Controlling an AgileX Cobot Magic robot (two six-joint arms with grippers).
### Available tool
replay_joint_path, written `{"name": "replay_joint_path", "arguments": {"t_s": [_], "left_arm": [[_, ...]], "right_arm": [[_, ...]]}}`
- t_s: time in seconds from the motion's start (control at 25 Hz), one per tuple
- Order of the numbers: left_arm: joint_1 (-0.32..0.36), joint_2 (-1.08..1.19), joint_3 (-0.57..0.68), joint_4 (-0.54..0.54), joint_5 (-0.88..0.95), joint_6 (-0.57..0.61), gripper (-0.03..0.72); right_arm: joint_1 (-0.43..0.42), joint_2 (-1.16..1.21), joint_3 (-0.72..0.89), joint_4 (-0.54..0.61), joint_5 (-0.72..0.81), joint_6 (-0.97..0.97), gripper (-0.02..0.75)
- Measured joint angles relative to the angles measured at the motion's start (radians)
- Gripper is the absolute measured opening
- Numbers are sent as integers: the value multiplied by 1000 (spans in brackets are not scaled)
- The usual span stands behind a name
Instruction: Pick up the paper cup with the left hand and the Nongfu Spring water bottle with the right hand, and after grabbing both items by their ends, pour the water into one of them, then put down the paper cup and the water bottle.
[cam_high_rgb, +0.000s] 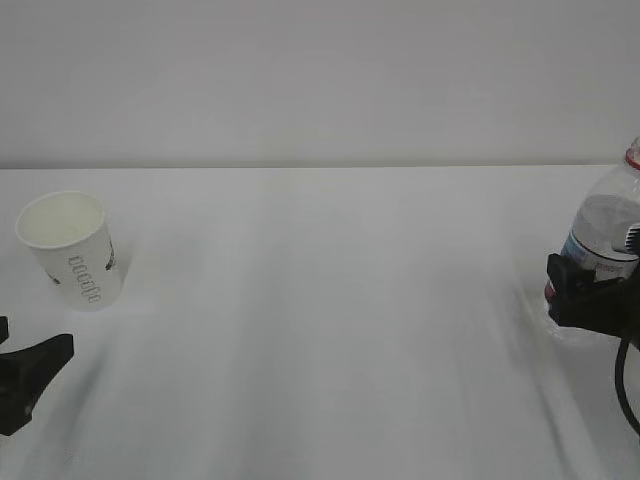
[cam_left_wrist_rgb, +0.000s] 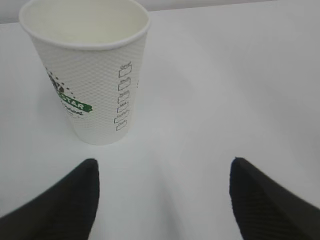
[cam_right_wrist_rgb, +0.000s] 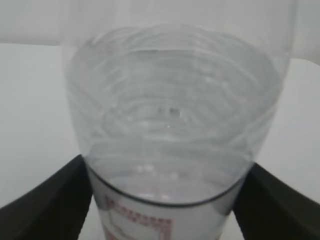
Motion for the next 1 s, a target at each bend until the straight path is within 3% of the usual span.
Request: {"name": "replay_joint_path", "arguments": {"t_s": [0.64, 1.0], "left_arm": [[0, 0, 0, 7, 0, 0, 589], [0, 0, 0, 7, 0, 0, 588]], "right_arm": [[0, 67, -88, 10, -1, -9, 627], [0, 67, -90, 20, -1, -48, 535]]}}
